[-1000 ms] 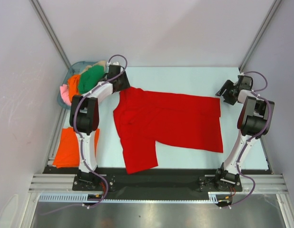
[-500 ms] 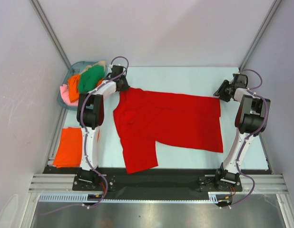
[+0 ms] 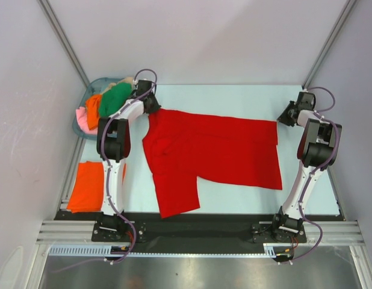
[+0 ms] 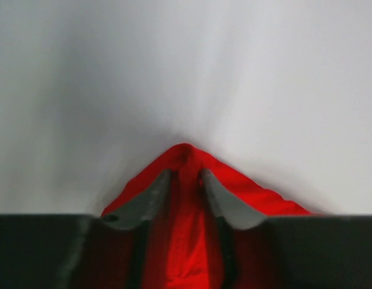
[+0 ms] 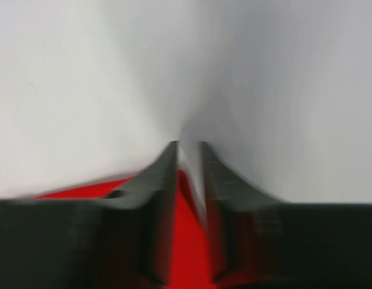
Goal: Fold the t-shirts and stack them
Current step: Fold the tshirt
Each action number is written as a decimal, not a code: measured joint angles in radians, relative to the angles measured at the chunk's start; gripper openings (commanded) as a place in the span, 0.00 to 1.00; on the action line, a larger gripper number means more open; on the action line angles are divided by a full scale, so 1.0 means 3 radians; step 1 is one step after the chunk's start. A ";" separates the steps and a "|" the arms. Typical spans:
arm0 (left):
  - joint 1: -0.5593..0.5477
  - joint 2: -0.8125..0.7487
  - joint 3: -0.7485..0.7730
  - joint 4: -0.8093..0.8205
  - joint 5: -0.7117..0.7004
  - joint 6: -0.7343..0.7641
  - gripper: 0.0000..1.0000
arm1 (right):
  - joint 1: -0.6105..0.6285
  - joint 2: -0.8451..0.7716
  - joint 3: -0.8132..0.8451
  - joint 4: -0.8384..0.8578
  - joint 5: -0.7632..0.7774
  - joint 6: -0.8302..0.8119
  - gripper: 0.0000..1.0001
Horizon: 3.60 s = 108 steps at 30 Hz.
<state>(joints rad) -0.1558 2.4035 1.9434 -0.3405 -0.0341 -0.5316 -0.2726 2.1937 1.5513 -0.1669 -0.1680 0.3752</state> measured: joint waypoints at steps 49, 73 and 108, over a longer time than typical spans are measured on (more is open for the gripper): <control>-0.0337 -0.2667 -0.3515 0.0356 0.0064 -0.0384 0.35 | 0.0094 -0.1985 -0.1411 -0.0523 -0.0076 -0.0046 0.70; -0.0350 -0.2458 -0.3530 0.0477 0.0189 -0.0439 0.07 | 0.0089 -0.1984 -0.1414 -0.0519 -0.0093 -0.0042 0.68; -0.0390 -0.3056 -0.3185 0.0374 0.0163 -0.0444 0.00 | -0.0282 -0.1364 -0.1994 0.0360 -0.0437 0.0529 0.35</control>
<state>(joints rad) -0.2729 1.4868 0.9878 -0.2283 0.0147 -0.6647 -0.3573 1.7844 0.9531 -0.0589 -0.2993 0.5339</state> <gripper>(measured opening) 0.009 0.368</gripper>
